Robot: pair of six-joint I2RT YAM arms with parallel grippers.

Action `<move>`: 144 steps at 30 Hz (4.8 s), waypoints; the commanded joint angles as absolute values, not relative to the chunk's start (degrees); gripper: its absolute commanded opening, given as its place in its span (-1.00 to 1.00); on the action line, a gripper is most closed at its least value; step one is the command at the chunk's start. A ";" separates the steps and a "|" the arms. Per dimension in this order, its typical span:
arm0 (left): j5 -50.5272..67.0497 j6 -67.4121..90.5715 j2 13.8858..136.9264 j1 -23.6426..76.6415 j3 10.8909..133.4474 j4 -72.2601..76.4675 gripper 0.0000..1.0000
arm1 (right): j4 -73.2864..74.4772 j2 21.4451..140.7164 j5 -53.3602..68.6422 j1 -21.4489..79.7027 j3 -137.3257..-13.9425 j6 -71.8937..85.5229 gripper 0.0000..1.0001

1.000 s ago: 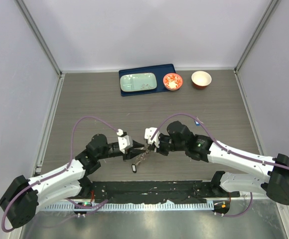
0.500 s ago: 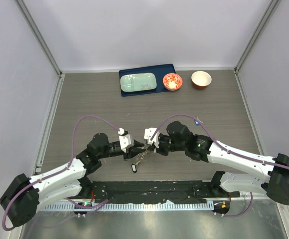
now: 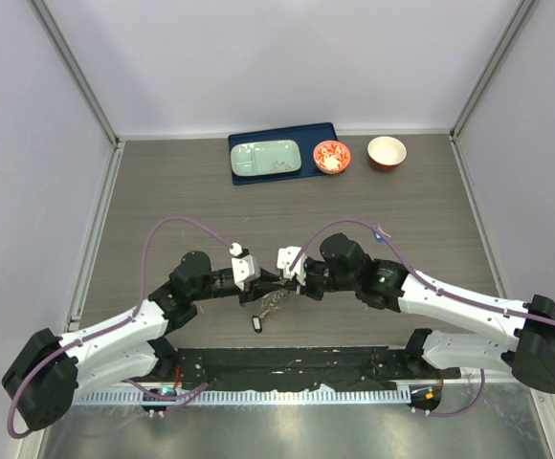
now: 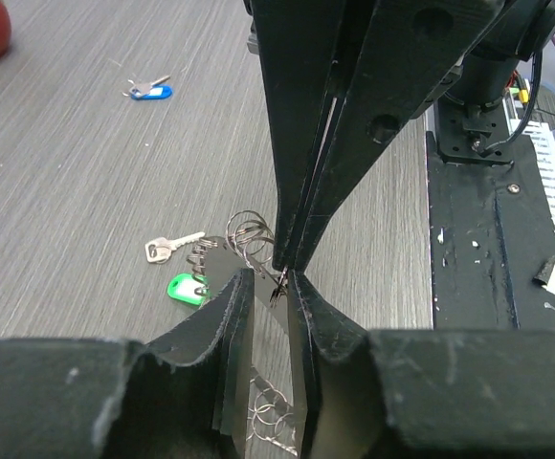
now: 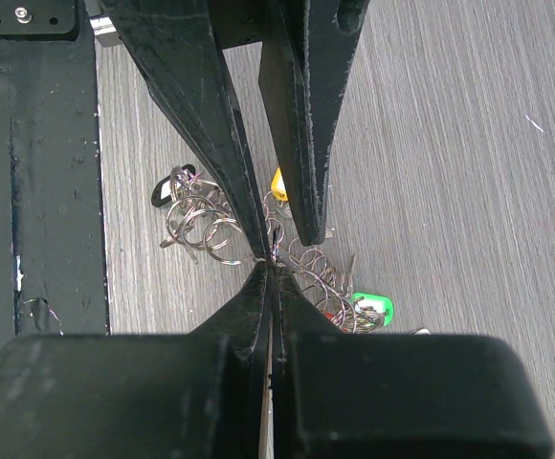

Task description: Put the keys on the keyring

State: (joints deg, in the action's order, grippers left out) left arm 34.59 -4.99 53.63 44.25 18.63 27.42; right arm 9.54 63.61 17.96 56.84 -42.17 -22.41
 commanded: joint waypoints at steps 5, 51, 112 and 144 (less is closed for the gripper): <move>34.98 -7.12 54.75 44.47 21.97 23.03 -0.56 | 7.12 61.52 18.63 57.13 -42.71 -23.20 -0.99; 14.50 4.31 38.94 41.22 5.36 40.17 -1.00 | 5.10 67.93 -20.75 16.99 -40.69 16.70 0.68; 15.73 4.92 36.91 41.31 6.77 35.33 -1.00 | 23.64 108.46 25.84 -5.89 -69.34 -5.89 -0.46; 25.22 -2.02 39.63 41.31 7.91 36.56 -1.00 | 0.36 75.69 18.10 19.04 -48.00 -8.26 -0.99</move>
